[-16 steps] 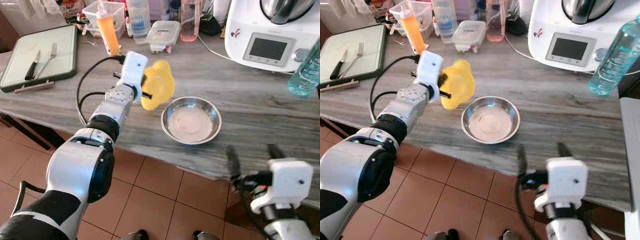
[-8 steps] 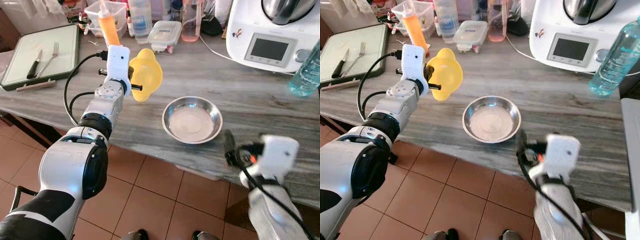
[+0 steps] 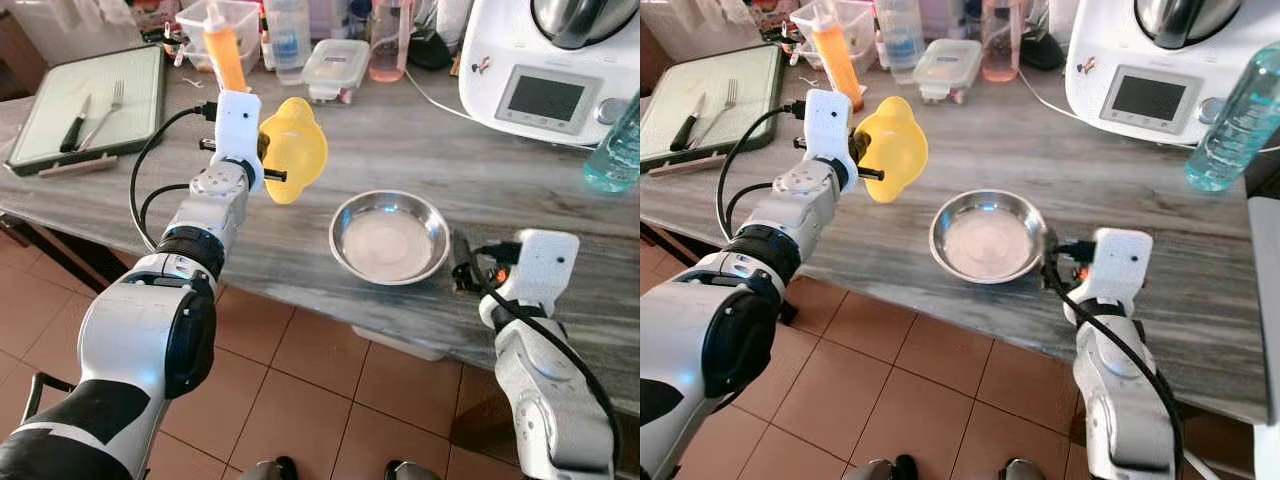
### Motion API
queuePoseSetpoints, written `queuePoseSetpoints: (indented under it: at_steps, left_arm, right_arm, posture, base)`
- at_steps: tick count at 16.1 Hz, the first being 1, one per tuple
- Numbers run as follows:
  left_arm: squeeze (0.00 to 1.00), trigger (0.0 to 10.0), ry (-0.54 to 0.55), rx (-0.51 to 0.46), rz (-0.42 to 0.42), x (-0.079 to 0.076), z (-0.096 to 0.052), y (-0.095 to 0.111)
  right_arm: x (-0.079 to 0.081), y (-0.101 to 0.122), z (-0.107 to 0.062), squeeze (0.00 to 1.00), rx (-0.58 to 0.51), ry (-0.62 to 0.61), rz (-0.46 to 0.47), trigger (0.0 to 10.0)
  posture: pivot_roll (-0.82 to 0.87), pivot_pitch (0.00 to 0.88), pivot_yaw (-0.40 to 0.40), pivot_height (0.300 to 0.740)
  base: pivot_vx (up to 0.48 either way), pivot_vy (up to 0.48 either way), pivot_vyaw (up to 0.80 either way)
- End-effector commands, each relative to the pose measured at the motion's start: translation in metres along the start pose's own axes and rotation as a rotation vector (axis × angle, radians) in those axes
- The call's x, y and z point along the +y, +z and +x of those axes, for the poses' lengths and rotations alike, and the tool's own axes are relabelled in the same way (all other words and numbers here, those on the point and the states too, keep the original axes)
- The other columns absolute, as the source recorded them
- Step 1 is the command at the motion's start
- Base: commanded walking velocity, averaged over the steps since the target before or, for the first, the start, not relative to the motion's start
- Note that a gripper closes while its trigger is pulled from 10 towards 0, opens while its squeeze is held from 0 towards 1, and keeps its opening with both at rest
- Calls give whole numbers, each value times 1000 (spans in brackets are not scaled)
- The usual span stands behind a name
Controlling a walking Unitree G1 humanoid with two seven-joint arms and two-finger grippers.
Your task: Setting the table
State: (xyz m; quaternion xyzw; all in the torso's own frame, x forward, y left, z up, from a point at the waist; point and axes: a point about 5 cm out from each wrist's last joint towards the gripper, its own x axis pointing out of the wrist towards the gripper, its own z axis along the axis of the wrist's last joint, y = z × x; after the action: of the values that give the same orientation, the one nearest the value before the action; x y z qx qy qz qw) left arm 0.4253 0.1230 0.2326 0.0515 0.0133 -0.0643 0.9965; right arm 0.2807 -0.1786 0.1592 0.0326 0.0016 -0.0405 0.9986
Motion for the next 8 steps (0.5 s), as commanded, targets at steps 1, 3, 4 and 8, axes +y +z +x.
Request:
queuePoseSetpoints:
  at_steps: [1,3,4,8]
  left_arm:
    - [0,10000,4,-23,4,3,1,10]
    - [0,10000,1,-22,6,4,1,10]
    - [0,10000,0,-22,7,4,1,10]
    - [0,10000,-13,-22,12,1,1,11]
  right_arm:
    - [1,-8,9,0,49,16,22,10000]
    - [6,-17,13,0,86,59,33,10000]
    - [9,-20,13,0,95,77,37,10000]
    - [26,-24,8,0,97,159,49,10000]
  posture:
    - [-75,170,79,740]
    - [-72,170,80,740]
    - [-68,170,80,740]
    - [-66,171,82,740]
  base:
    - [0,0,0]
    - [0,0,0]
    - [0,0,0]
    - [0,0,0]
